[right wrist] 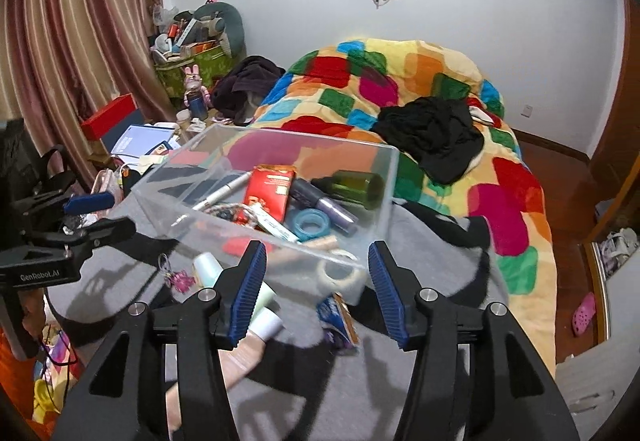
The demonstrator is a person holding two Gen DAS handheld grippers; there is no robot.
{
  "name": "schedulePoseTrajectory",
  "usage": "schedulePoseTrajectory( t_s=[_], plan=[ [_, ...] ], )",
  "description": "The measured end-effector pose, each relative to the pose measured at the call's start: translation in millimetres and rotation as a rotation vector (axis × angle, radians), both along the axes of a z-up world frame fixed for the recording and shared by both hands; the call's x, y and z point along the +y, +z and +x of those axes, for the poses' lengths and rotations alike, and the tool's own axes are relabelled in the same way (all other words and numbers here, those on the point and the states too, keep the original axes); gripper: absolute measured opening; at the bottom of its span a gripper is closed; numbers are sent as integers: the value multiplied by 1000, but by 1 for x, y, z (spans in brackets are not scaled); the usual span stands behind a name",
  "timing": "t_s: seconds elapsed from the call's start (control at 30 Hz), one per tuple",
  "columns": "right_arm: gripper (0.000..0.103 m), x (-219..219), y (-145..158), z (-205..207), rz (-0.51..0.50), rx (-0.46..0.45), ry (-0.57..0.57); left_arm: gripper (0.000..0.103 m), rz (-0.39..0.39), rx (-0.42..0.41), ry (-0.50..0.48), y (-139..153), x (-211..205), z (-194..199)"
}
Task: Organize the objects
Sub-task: 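Grasp the pink keychain charm with the left tool while the right tool grasps the thin orange stick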
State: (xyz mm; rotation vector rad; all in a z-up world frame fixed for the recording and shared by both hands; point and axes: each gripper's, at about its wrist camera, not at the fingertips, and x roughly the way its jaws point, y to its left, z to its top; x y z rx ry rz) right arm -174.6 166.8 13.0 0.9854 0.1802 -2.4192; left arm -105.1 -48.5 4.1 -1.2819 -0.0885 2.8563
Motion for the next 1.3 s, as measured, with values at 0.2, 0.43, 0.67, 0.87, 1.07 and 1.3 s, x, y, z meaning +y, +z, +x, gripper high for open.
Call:
schedulePoseTrajectory(
  t_s=[0.2,0.43,0.67,0.87,1.07,1.3],
  plan=[
    [50,22,-15,2,15,-29,-35,66,3,-89,-13,-30,-2,7],
    [50,23,-49,2,56,-103,-20,68,7,-192,-36,-60,2,2],
    [50,13,-73,-7,70,-162,0,72,-17,-215,-78,-68,22,-13],
    [32,11,-84,-19,31,-227,-4,66,-29,-196,-83,-70,31,-22],
    [10,15,-83,-15,8,-219,5,34,-28,-167,-81,-66,29,-20],
    [7,14,-73,1,-8,-179,24,24,-15,-131,-60,-66,25,-9]
  ],
)
